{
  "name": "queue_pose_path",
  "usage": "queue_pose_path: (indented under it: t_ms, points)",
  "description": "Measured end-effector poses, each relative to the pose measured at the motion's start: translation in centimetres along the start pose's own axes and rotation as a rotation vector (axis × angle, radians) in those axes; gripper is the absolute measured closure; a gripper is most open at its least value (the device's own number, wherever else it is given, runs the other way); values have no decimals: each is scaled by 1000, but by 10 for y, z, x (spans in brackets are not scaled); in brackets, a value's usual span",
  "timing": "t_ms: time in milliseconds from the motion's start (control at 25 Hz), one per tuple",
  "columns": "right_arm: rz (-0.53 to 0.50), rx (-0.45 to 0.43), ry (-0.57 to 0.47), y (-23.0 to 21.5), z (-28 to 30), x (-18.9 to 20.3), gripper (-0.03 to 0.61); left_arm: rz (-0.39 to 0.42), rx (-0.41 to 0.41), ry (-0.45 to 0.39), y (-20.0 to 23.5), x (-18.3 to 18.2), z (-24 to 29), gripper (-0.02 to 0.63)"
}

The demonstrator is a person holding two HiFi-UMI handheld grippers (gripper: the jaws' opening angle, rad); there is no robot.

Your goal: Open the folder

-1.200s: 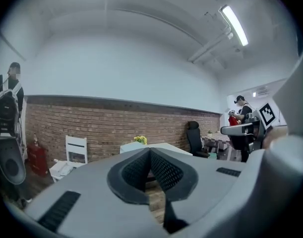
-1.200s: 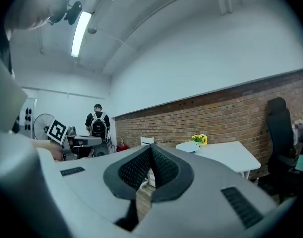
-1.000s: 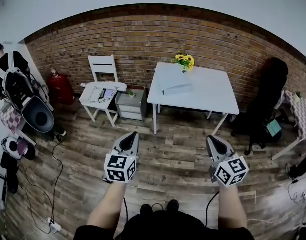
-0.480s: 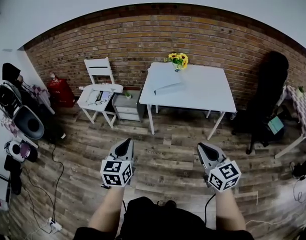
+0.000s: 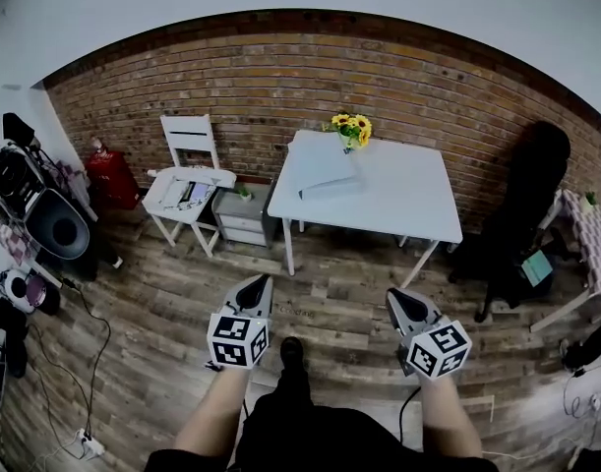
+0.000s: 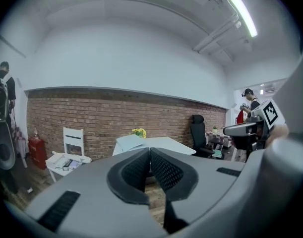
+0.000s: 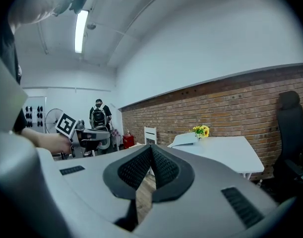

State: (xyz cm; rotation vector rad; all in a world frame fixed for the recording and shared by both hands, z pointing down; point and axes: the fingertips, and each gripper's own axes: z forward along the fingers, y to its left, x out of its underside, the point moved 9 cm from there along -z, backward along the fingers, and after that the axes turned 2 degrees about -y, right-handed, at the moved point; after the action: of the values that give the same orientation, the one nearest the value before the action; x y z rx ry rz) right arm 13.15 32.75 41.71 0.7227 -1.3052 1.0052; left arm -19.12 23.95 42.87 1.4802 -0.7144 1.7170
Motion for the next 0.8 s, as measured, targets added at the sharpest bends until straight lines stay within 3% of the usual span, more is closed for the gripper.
queue_pose_path:
  t_ms: [360, 520, 800]
  points:
    - [37, 95, 60, -73, 86, -9, 565, -31, 67, -15, 53, -10, 136, 594]
    - [50, 119, 86, -97, 134, -27, 565, -6, 106, 5, 79, -24, 190, 594]
    - [93, 132, 122, -121, 205, -31, 565, -2, 141, 37, 120, -35, 254, 594]
